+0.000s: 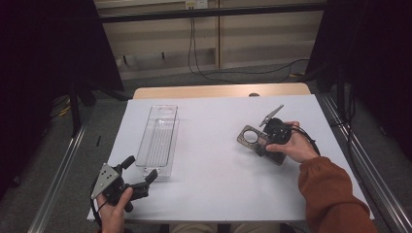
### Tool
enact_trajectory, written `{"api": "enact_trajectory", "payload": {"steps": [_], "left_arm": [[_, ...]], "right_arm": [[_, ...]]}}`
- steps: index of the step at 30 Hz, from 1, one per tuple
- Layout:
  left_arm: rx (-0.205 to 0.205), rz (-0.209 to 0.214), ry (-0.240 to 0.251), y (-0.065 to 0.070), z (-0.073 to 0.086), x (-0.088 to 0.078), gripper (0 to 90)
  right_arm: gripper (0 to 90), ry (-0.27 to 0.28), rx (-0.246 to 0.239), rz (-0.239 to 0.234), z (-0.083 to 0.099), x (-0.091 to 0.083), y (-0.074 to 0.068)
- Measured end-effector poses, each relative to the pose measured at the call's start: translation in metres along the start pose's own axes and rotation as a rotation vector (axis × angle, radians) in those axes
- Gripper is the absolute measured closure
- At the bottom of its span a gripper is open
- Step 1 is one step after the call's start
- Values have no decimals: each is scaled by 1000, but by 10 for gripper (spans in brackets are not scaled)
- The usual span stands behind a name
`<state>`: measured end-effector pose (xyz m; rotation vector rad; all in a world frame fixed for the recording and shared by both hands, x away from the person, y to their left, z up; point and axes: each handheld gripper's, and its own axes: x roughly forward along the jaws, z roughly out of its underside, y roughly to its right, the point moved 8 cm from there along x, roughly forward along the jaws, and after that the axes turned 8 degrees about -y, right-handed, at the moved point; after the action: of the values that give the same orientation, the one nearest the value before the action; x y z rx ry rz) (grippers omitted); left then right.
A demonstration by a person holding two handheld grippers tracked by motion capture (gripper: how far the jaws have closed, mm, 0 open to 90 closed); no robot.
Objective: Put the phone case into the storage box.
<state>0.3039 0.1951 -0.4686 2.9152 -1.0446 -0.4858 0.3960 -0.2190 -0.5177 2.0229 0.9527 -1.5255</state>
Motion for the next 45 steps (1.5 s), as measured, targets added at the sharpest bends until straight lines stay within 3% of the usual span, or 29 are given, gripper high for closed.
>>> {"api": "enact_trajectory", "payload": {"steps": [6, 12, 21, 40, 45], "left_arm": [[-5, -5, 5, 0, 0, 1, 21], [-1, 1, -1, 1, 0, 1, 21], [2, 3, -1, 0, 0, 0, 21], [1, -4, 14, 1, -2, -2, 21], [-7, 8, 10, 1, -1, -1, 21]], "right_arm": [[124, 93, 23, -3, 1, -9, 1], [124, 140, 37, -3, 5, -11, 2], [124, 249, 100, 8, 5, -17, 4], [123, 450, 115, 47, 9, -30, 3], [123, 506, 138, 48, 14, -34, 3]]}}
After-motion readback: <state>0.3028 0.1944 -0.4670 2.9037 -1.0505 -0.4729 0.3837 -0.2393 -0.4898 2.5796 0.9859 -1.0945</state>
